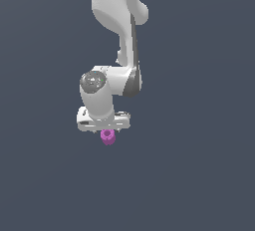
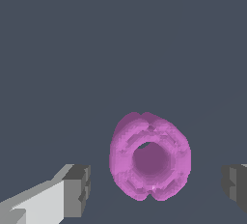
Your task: Pick up the object and move it to a goal position.
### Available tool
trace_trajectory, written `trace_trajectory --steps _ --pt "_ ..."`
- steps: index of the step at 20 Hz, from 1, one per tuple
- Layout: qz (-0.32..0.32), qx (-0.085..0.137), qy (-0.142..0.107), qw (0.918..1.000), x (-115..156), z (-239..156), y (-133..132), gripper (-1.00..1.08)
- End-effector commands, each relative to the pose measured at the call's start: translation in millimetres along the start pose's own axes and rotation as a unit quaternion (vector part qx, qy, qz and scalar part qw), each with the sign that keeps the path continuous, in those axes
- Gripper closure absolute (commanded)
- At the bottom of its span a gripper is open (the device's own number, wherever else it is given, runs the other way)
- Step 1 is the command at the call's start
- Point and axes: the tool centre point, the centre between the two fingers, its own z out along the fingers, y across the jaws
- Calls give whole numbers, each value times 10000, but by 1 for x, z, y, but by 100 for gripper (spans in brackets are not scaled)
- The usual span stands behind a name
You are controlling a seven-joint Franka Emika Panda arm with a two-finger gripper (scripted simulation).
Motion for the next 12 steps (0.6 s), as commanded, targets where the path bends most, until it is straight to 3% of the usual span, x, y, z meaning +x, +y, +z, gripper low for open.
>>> trace_trajectory --steps 1,12 --pt "-4 0 -4 10000 0 7 0 -92" --pt "-13 -2 0 10000 0 48 1 -92"
